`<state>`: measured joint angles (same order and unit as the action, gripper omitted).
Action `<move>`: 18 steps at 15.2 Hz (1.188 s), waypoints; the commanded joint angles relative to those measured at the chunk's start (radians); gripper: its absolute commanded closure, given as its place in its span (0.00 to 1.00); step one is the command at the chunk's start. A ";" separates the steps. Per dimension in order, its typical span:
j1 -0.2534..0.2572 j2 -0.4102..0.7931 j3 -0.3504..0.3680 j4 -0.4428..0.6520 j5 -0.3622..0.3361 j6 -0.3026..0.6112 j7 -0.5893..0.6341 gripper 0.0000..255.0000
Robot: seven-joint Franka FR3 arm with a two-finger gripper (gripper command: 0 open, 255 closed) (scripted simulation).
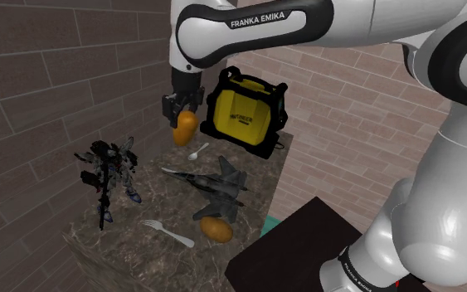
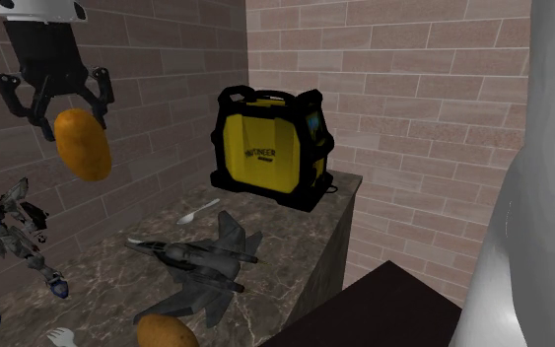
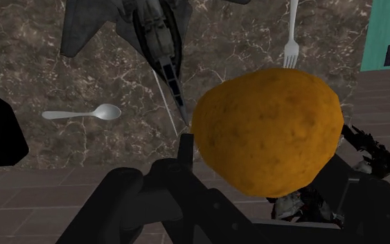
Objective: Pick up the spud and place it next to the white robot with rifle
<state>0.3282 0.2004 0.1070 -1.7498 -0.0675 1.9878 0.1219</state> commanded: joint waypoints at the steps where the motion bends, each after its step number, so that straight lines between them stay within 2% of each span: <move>1: 0.000 0.004 0.000 -0.019 -0.001 0.024 0.002 1.00; 18: 0.002 0.086 -0.005 -0.143 -0.019 0.228 0.020 1.00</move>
<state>0.3304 0.2803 0.1024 -1.8860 -0.0853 2.2027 0.1409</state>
